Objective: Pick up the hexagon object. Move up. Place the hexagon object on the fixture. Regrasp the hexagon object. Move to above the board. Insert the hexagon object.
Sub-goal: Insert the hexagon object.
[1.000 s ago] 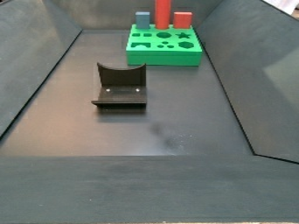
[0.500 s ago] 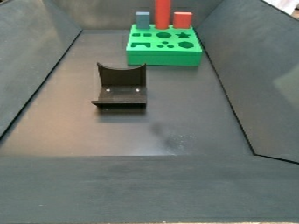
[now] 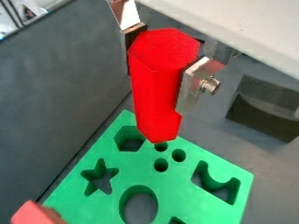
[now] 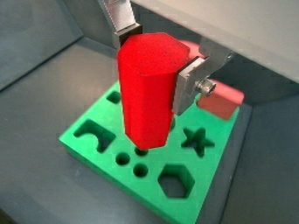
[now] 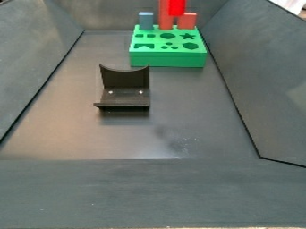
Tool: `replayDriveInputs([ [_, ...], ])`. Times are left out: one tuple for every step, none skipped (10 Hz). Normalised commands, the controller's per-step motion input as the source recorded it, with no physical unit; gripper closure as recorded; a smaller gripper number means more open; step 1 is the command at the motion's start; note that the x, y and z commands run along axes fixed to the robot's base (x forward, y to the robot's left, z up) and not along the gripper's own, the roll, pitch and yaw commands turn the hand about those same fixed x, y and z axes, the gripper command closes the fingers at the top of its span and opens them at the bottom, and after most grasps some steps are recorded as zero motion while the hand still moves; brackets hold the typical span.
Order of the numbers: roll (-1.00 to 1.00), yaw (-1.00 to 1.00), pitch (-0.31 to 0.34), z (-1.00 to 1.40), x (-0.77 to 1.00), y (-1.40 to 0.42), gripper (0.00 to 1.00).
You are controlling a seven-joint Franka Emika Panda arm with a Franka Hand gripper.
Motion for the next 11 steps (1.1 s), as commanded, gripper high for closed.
replayDriveInputs([
  [-0.17, -0.26, -0.140, -0.55, -0.25, 0.20, 1.00],
  [-0.17, -0.22, -0.139, -0.47, -0.13, 0.16, 1.00],
  [-0.16, -0.22, -0.124, -0.39, -0.12, 0.08, 1.00],
  [-0.16, -0.22, -0.107, -0.40, -0.12, 0.04, 1.00],
  [-0.15, -0.23, -0.073, -0.39, -0.10, 0.00, 1.00],
  [-0.13, -0.29, -0.084, -0.39, -0.21, 0.00, 1.00],
  [-0.15, -0.29, -0.049, -0.41, -0.31, 0.00, 1.00],
  [-0.13, -0.25, -0.019, -0.28, -0.30, 0.01, 1.00],
  [-0.12, -0.23, 0.000, -0.12, -0.25, 0.00, 1.00],
  [-0.12, -0.15, 0.000, -0.08, -0.11, 0.00, 1.00],
  [-0.12, -0.11, -0.007, -0.10, -0.04, 0.00, 1.00],
])
